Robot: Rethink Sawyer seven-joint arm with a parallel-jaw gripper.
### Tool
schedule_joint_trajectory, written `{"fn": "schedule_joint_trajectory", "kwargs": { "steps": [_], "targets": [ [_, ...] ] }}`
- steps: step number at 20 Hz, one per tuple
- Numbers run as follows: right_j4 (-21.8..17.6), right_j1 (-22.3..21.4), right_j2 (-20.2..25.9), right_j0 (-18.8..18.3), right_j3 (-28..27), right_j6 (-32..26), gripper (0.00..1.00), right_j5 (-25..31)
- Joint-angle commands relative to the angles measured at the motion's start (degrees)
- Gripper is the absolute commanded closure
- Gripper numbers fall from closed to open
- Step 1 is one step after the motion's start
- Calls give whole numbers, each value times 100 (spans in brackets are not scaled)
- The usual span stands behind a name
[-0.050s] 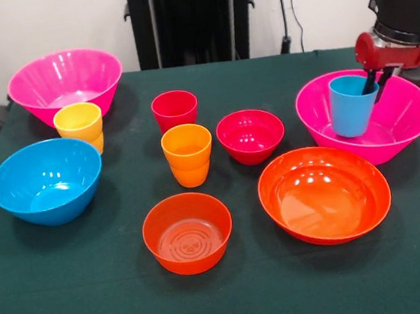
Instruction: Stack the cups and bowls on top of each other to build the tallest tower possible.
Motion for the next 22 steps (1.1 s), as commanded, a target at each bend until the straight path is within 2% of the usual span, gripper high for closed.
{"fn": "schedule_joint_trajectory", "kwargs": {
  "steps": [1,22],
  "targets": [
    [151,244,372,7,-221,1025,100,-76],
    [300,381,289,168,-490,1178,100,92]
  ]
}}
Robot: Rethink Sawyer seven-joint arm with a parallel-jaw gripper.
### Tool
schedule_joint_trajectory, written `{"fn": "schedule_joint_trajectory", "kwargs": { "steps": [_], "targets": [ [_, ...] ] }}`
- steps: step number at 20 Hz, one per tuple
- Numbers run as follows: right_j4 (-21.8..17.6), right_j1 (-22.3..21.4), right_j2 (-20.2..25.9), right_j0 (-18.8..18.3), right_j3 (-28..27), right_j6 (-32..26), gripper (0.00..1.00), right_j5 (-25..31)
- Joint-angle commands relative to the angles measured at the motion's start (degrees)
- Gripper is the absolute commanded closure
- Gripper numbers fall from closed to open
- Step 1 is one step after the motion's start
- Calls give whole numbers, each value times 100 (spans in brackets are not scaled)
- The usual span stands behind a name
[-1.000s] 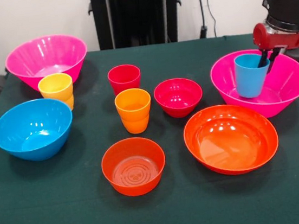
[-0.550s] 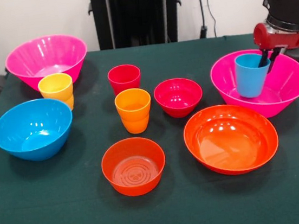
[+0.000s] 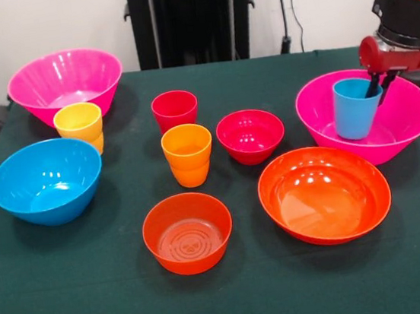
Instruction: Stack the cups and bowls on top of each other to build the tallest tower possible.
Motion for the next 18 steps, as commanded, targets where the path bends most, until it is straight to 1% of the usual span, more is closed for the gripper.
{"fn": "schedule_joint_trajectory", "kwargs": {
  "steps": [1,6,15,18],
  "targets": [
    [247,228,306,52,-399,1150,100,108],
    [269,348,292,58,-426,1163,100,-40],
    [333,347,251,128,-472,1131,100,86],
    [364,352,239,142,-482,1147,100,224]
  ]
}}
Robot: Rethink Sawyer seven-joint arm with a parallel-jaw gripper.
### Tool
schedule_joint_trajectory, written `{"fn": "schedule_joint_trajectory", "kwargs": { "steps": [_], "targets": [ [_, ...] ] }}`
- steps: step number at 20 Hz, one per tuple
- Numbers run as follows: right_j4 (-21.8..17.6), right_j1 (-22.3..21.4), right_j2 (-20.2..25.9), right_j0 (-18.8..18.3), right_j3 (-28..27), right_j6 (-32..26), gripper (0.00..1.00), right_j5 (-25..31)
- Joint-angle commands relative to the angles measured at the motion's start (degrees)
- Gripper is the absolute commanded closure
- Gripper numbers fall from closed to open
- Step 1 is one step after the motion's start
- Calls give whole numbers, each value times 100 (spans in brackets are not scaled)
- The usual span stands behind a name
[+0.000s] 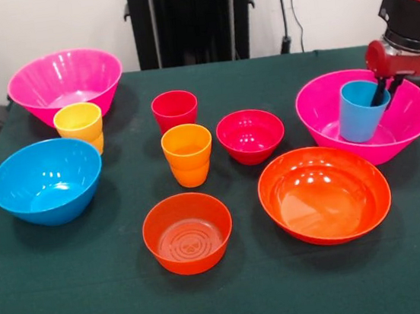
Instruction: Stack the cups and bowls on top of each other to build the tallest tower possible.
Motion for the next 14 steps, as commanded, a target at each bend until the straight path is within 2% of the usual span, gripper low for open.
{"fn": "schedule_joint_trajectory", "kwargs": {
  "steps": [1,2,3,11,14],
  "targets": [
    [224,242,314,76,-293,1157,100,232],
    [241,240,317,74,-286,1171,100,241],
    [257,237,320,72,-278,1184,0,249],
    [258,232,287,63,-289,1130,0,129],
    [255,119,336,4,-208,1045,0,307]
  ]
}}
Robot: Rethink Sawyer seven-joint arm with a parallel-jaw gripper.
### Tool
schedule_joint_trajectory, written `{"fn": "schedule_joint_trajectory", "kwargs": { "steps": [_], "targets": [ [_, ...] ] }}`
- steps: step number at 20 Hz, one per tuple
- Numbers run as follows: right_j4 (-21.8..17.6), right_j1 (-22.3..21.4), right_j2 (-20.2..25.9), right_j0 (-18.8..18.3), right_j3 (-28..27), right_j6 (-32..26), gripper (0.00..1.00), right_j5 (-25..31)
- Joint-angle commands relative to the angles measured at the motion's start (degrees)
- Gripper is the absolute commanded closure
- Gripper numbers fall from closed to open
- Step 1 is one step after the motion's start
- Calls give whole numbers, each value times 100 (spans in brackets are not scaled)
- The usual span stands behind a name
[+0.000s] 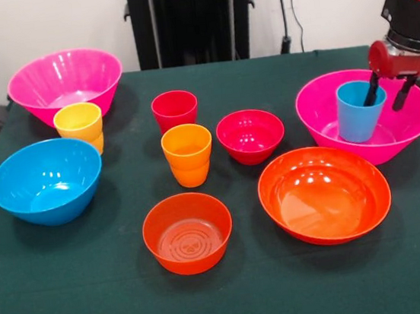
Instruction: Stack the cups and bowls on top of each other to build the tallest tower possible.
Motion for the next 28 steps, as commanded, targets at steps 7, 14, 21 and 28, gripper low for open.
{"fn": "schedule_joint_trajectory", "kwargs": {
  "steps": [7,14,21,28],
  "targets": [
    [48,-369,286,-213,-158,687,0,1195],
    [-5,-481,423,-434,-96,575,0,1211],
    [-175,-906,583,-843,475,158,0,1003],
    [-441,-1185,771,-1302,1027,-193,0,637]
  ]
}}
